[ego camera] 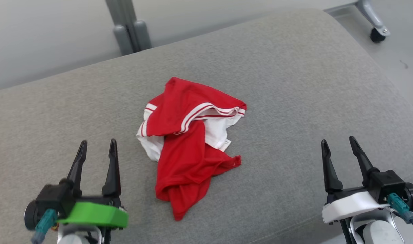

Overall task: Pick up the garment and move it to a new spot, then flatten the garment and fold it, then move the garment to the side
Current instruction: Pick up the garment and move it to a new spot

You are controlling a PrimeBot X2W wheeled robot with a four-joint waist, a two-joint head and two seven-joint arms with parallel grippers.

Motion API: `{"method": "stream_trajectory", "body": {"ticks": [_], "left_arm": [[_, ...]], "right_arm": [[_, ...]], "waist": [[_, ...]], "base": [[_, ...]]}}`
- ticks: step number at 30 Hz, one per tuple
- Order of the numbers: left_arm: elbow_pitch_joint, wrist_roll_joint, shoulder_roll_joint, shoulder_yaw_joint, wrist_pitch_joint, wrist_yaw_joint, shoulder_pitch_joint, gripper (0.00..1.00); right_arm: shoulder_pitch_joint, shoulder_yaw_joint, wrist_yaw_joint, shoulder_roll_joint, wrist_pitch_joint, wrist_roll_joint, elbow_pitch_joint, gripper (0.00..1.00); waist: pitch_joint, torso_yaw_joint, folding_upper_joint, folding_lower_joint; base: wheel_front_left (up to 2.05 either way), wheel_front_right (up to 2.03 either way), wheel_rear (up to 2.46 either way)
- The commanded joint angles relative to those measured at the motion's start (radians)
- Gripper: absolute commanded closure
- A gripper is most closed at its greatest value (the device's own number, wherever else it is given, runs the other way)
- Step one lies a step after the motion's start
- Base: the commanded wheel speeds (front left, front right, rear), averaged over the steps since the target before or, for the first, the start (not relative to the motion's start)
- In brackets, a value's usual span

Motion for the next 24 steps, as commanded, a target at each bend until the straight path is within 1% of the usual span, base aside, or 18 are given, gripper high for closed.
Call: {"method": "stream_trajectory", "body": {"ticks": [1, 4, 6, 11, 17, 20, 24], "left_arm": [[-0.026, 0.03, -0.021, 0.028, -0.003, 0.001, 0.063, 0.0], [-0.074, 0.092, -0.065, 0.088, -0.002, -0.025, 0.17, 0.0], [-0.087, 0.118, -0.106, 0.132, -0.002, -0.043, 0.231, 0.0], [-0.103, 0.205, -0.166, 0.237, -0.002, -0.099, 0.322, 0.0], [-0.076, 0.253, -0.193, 0.314, -0.002, -0.14, 0.372, 0.0], [-0.068, 0.263, -0.196, 0.332, -0.002, -0.151, 0.382, 0.0], [-0.064, 0.244, -0.197, 0.336, -0.002, -0.156, 0.376, 0.0]], "right_arm": [[0.022, -0.004, -0.001, -0.002, -0.003, -0.017, -0.004, 0.0], [0.038, -0.008, -0.001, -0.003, -0.003, -0.028, 0.001, 0.0], [0.049, -0.013, -0.001, -0.002, -0.003, -0.035, 0.004, 0.0], [0.073, -0.016, -0.001, -0.002, -0.003, -0.028, 0.026, 0.0], [0.095, 0.0, -0.001, -0.002, -0.003, -0.013, 0.053, 0.0], [0.101, 0.011, -0.001, -0.002, -0.003, -0.008, 0.061, 0.0], [0.099, 0.02, -0.001, -0.002, -0.003, -0.006, 0.069, 0.0]], "waist": [[-0.084, 0.133, -0.0001, 0.0], [-0.099, 0.167, -0.0001, 0.0], [-0.108, 0.188, -0.0001, 0.0], [-0.13, 0.23, -0.0001, 0.0], [-0.148, 0.241, -0.0001, 0.0], [-0.15, 0.238, -0.0001, 0.0], [-0.15, 0.233, -0.0001, 0.0]], "base": [[0.0, 0.0, 0.0], [0.0, 0.0, 0.0], [0.0, 0.0, 0.0], [0.0, 0.0, 0.0], [0.0, 0.0, 0.0], [0.0, 0.0, 0.0], [0.0, 0.0, 0.0]]}}
